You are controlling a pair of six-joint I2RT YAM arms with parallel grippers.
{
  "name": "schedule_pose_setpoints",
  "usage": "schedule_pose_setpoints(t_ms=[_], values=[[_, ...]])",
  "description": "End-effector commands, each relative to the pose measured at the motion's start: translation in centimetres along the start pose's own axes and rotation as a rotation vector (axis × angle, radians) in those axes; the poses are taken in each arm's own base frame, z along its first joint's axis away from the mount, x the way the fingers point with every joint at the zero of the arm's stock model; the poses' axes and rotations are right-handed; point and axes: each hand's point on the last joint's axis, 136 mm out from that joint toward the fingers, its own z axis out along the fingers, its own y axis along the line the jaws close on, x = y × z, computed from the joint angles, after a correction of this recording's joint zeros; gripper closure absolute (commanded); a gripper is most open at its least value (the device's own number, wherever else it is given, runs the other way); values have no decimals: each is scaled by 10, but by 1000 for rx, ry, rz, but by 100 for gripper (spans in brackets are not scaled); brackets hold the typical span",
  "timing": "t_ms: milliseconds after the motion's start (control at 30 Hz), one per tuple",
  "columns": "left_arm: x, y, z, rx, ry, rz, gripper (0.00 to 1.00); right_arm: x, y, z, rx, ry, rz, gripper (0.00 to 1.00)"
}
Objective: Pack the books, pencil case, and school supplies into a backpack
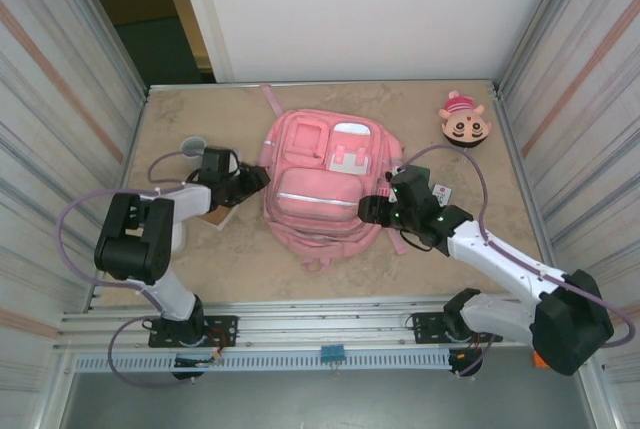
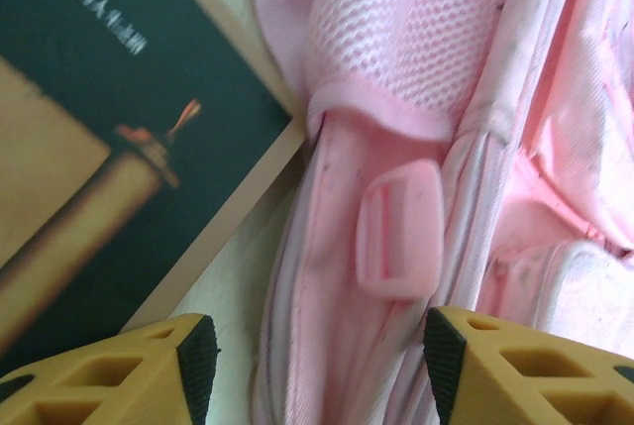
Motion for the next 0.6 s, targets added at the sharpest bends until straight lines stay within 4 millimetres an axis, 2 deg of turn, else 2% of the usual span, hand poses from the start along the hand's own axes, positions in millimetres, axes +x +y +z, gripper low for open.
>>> schedule_pose_setpoints(t_ms=[0, 333, 433, 567], values=[[-11, 14, 10, -36, -16, 1, 40, -12, 12, -3, -21, -2, 50, 36], [-54, 47, 6, -117, -120, -13, 40, -29, -10, 8, -2, 7, 172, 34], [-60, 35, 0, -85, -124, 13, 40, -40, -16, 12, 2, -6, 191, 33], [-49, -4, -9, 8, -90, 63, 40, -59, -24, 20, 44, 17, 171, 32]])
